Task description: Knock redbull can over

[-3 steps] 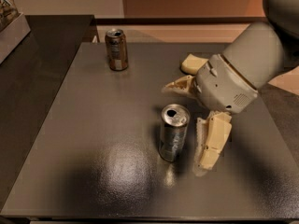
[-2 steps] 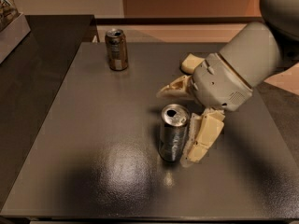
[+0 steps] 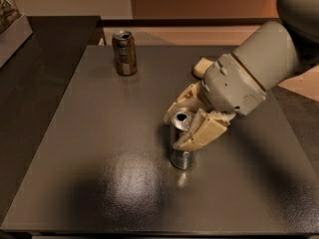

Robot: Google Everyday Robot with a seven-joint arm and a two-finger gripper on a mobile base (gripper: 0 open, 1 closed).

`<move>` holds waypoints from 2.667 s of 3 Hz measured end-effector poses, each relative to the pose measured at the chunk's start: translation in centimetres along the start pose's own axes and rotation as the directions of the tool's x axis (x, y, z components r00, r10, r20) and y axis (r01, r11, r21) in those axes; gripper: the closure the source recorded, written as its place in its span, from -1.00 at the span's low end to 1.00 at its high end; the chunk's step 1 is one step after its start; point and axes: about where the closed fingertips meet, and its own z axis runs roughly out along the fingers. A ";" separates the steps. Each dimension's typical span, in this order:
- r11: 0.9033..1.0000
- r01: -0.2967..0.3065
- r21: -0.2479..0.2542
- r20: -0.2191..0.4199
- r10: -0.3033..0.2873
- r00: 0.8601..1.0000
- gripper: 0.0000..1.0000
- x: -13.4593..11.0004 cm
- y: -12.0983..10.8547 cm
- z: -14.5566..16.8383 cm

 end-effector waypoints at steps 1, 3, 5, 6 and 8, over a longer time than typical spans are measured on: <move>0.998 -0.005 0.068 -0.082 0.010 0.997 0.99 -1.1 -1.1 -2.4; 0.975 -0.040 0.218 -0.393 0.125 0.911 1.00 -1.0 -3.2 -7.2; 0.977 -0.028 0.213 -0.629 0.159 0.761 1.00 3.3 -4.0 -7.7; 0.986 -0.030 0.166 -0.689 0.138 0.712 1.00 5.1 -3.9 -6.6; 0.998 -0.006 0.063 -0.757 0.052 0.652 0.19 6.9 -3.0 -3.5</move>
Offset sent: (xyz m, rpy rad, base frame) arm 0.0487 -0.0553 0.0797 -0.4562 -0.1808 -0.2955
